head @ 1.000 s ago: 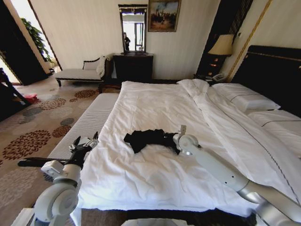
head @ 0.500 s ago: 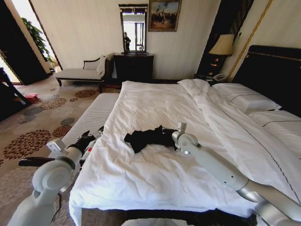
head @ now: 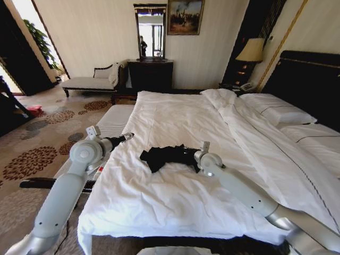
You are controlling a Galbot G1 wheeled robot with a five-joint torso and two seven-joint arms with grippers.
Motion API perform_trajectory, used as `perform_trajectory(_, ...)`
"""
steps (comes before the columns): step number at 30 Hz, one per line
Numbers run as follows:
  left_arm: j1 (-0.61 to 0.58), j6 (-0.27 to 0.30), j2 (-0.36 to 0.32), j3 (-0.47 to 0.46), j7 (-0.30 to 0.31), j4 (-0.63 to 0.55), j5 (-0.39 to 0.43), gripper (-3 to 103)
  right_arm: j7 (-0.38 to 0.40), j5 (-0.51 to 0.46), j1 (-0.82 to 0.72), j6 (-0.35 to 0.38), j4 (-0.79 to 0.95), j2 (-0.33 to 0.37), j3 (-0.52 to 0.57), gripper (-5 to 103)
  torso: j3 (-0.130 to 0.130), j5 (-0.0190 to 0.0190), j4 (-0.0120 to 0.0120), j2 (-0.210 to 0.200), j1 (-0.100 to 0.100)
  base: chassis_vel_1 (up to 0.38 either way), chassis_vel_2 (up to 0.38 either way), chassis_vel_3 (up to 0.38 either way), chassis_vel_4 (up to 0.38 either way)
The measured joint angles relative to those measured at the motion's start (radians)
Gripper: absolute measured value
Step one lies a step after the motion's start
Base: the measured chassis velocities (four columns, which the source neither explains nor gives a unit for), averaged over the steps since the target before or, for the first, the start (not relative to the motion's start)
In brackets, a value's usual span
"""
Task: Fold the clothes on the bed.
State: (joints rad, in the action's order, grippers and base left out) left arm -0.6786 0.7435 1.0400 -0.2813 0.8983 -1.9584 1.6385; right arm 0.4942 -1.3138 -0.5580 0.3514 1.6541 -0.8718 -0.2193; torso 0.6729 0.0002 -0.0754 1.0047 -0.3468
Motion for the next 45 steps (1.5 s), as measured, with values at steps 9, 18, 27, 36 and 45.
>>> perform_trajectory(9, -0.021, -0.004, 0.089, 0.077, 0.024, 0.078, -0.058, 100, 0.000, 0.008, -0.010, 0.001, 0.008, 0.009, 0.011, 0, 0.000, -0.0002, 0.0002, 0.000, 0.000, 0.000, 0.000, 0.000, 0.000)
perform_trajectory(18, -0.022, -0.006, 0.132, 0.087, 0.016, 0.155, -0.089, 100, 0.000, 0.015, -0.010, 0.003, 0.002, 0.006, 0.004, 0, 0.000, 0.0000, 0.0002, 0.000, 0.000, 0.000, 0.000, 0.000, 0.000)
perform_trajectory(27, -0.020, -0.007, 0.144, 0.102, 0.005, 0.184, -0.093, 97, -0.001, 0.022, -0.011, 0.003, 0.002, 0.007, 0.001, 0, 0.000, -0.0001, 0.0001, 0.000, 0.000, 0.000, 0.000, 0.000, 0.000)
perform_trajectory(36, -0.011, -0.008, 0.157, 0.115, -0.014, 0.224, -0.091, 68, -0.001, 0.025, -0.011, 0.004, 0.002, 0.007, 0.001, 0, 0.000, -0.0002, 0.0002, 0.000, 0.000, 0.000, 0.000, 0.000, 0.000)
perform_trajectory(45, -0.004, -0.008, 0.170, 0.114, -0.028, 0.249, -0.097, 41, -0.001, 0.029, -0.018, 0.004, 0.001, 0.007, 0.002, 0, 0.000, -0.0002, 0.0001, 0.000, 0.000, 0.000, 0.000, 0.000, 0.000)
